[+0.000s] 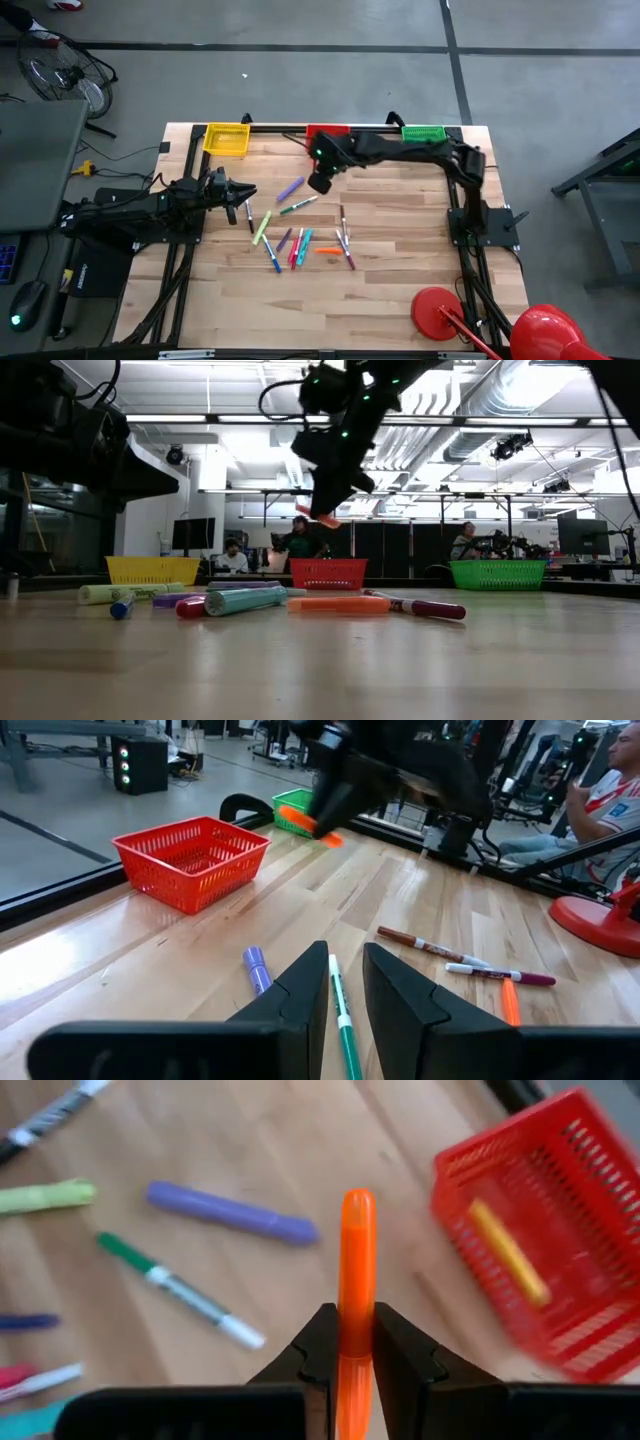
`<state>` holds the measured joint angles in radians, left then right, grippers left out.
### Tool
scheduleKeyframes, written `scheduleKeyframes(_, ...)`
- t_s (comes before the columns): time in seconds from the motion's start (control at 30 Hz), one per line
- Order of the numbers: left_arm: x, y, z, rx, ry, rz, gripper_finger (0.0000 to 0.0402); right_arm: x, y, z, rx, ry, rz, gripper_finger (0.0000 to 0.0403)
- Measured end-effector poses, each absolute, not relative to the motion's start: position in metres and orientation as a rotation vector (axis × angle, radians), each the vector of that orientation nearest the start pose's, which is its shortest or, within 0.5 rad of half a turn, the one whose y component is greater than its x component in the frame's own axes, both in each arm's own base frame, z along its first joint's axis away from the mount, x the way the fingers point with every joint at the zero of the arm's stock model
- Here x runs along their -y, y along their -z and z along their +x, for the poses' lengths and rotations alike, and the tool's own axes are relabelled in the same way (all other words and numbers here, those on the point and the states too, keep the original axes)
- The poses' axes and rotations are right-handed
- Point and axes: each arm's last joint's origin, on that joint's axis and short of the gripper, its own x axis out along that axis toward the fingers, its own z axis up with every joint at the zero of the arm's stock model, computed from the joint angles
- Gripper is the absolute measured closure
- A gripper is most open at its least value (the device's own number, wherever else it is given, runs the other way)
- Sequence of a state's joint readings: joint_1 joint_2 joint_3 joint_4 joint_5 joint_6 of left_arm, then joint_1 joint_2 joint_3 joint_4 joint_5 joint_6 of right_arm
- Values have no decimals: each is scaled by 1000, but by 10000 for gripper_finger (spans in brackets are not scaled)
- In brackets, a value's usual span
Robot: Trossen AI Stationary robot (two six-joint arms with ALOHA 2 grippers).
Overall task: Pick & Place Markers
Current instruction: Put the orange pen into the red bin
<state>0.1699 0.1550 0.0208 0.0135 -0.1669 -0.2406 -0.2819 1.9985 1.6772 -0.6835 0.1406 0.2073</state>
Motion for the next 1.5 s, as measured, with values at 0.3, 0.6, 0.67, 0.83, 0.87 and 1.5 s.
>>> scheduleKeyframes(0.3, -23, -159, 103, -80, -349, -239, 337, 177, -258, 428, -1113, 505, 120, 367)
scheduleKeyframes(0.6, -23, -159, 103, -80, -349, -238, 337, 221, -264, 424, -1182, 523, 16, 369)
scheduleKeyframes(0.67, -23, -159, 103, -80, -349, -238, 337, 228, -261, 421, -1193, 527, -17, 366)
scheduleKeyframes(0.83, -23, -159, 103, -80, -349, -238, 337, 242, -249, 413, -1253, 480, -95, 367)
scheduleKeyframes(0.87, -23, -159, 103, -80, -349, -238, 337, 244, -246, 413, -1257, 473, -108, 369)
scheduleKeyframes(1.5, -23, -159, 103, -80, -349, -239, 337, 261, -190, 418, -1381, 313, -157, 359)
